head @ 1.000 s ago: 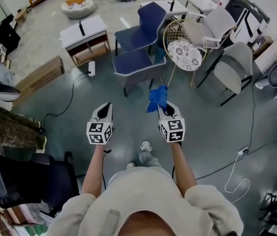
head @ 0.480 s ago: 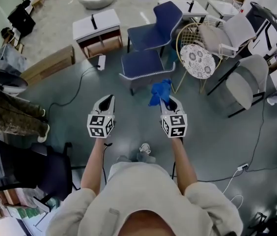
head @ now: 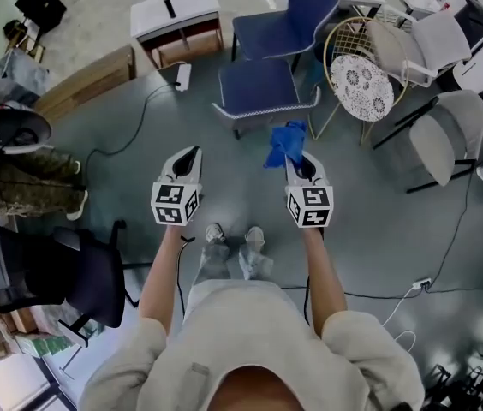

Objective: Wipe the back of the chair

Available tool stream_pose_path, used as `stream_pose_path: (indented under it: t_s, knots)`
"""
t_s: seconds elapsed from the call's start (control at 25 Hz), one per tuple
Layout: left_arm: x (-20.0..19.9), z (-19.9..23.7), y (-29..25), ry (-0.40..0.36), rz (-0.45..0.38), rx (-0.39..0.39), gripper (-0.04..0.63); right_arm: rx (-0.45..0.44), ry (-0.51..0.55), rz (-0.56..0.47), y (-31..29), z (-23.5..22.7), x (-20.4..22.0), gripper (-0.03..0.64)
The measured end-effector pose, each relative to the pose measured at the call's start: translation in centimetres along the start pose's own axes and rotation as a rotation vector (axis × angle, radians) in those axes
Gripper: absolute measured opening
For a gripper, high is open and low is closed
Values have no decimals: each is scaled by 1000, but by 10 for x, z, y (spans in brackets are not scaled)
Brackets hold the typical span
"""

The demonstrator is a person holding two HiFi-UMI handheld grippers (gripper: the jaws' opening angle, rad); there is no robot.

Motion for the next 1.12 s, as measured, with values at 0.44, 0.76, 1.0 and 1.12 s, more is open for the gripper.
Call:
stream_pose_path:
  t_s: [0.44,0.76,1.0,1.12]
  knots:
    - [53,32,-33,42,48,53,5,34,-9,71,-37,29,40,47]
    - [99,61,-46,80,62,64,5,66,-37,95,-70,57,74,46]
    - [132,72,-65,86,73,79,5,79,-55,93,-94,68,104,46]
    - [147,78,-73,88,68,78,5,82,-61,93,-106,73,118,46]
Point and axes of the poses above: the fingertips, and each gripper's own axes: y backward along the fingers, z to its left, x out of its underside, the point moved 10 cm from there along y, backward along the fingers, and after that the axes turned 1 degree about -x, right-handed, at the moved point
